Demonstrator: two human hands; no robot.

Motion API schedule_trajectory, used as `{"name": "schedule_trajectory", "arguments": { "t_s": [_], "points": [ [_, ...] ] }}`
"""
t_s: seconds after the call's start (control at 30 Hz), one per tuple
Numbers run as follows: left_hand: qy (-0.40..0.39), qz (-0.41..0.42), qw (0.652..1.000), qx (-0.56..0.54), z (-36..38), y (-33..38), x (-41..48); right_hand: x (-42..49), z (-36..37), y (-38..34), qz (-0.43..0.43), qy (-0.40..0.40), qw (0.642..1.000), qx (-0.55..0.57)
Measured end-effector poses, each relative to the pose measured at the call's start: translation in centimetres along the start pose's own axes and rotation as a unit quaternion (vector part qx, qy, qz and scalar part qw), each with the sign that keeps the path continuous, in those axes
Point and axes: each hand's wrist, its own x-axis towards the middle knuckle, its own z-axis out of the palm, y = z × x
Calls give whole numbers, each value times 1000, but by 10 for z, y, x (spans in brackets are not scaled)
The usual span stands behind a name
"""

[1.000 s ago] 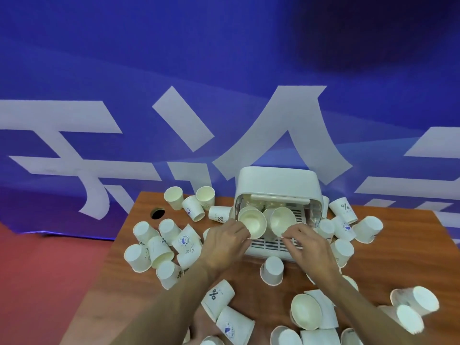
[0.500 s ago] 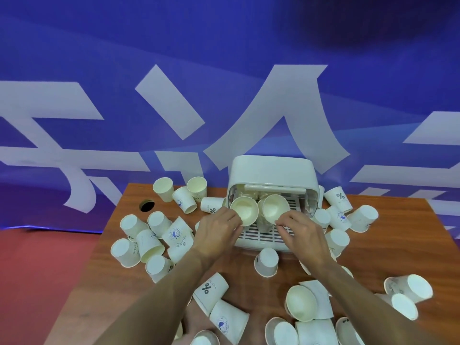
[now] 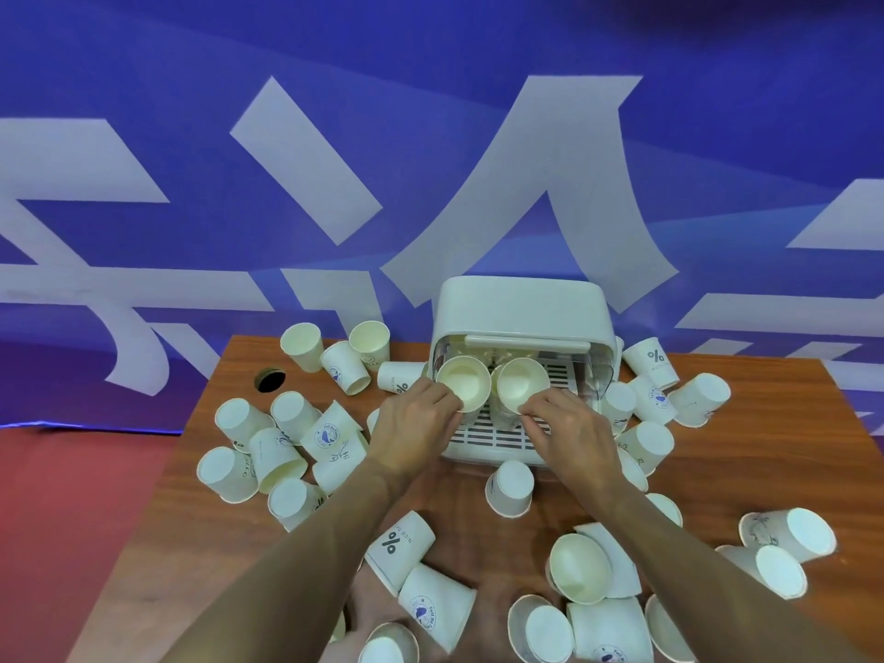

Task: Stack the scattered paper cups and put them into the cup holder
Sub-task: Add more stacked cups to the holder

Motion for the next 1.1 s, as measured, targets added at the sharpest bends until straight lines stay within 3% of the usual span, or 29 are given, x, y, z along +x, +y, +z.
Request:
{"name": "schedule_trajectory", "arguments": {
  "t_s": [0.27,0.8,1.1],
  "points": [
    [-15,-6,1000,-12,9,-2,7,3,5,2,-13,-3,1000,-12],
    [-27,41,999,6,22,-2,16,8,5,-19,61,-39,997,-32],
    [-69,18,997,8,35,-7,18,15,13,-12,69,-148,985,-53]
  ]
}}
